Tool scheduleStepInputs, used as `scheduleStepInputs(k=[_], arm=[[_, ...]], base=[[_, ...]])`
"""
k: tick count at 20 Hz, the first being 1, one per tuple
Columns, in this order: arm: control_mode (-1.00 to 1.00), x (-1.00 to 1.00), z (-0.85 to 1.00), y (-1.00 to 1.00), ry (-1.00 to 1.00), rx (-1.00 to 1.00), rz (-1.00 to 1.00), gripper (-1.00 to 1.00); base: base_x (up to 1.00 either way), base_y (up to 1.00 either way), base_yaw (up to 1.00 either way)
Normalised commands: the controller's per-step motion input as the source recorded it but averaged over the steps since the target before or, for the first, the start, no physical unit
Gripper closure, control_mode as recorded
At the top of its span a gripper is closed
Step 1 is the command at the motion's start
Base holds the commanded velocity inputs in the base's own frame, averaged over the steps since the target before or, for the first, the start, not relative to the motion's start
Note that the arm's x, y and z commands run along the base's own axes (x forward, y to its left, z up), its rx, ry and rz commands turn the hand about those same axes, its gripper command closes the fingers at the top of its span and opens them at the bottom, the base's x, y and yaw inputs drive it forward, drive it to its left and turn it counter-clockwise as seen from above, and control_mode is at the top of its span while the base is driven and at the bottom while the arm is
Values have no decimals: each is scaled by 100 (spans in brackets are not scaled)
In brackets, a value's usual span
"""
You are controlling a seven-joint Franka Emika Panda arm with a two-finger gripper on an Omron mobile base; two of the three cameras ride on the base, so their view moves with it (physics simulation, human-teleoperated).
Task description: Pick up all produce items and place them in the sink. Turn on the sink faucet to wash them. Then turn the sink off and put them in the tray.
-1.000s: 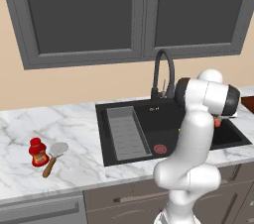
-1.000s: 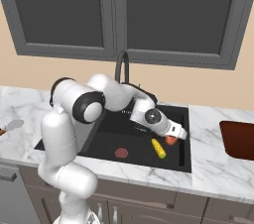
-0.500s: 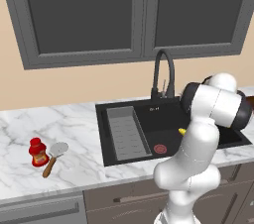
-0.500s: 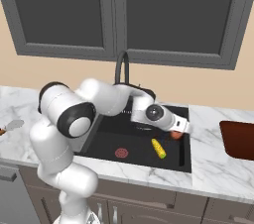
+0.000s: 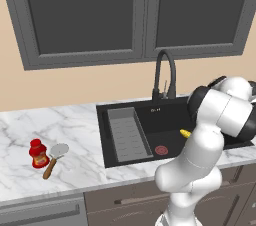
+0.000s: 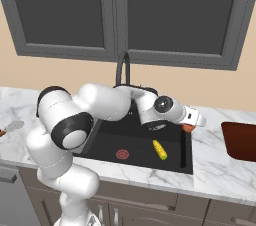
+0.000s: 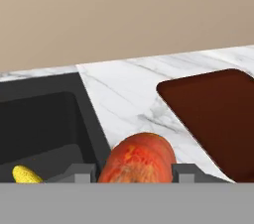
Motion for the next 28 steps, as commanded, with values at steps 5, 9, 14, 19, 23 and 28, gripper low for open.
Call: scheduleStepInputs(k=[5, 9, 14, 19, 23, 28], arm=[[-100, 0, 33, -52, 1, 0, -3, 100], [-100, 0, -1, -62, 4, 3, -5, 100], [-100, -5, -17, -64, 0, 2, -4, 100], [-100, -8, -27, -63, 0, 1, -3, 100], [-100, -7, -31, -64, 0, 3, -3, 100], [-100, -4, -15, -60, 0, 4, -3, 100]], base=[[0, 0, 0], [0, 0, 0], [0, 0, 0], [0, 0, 0], [0, 0, 0], [0, 0, 0]])
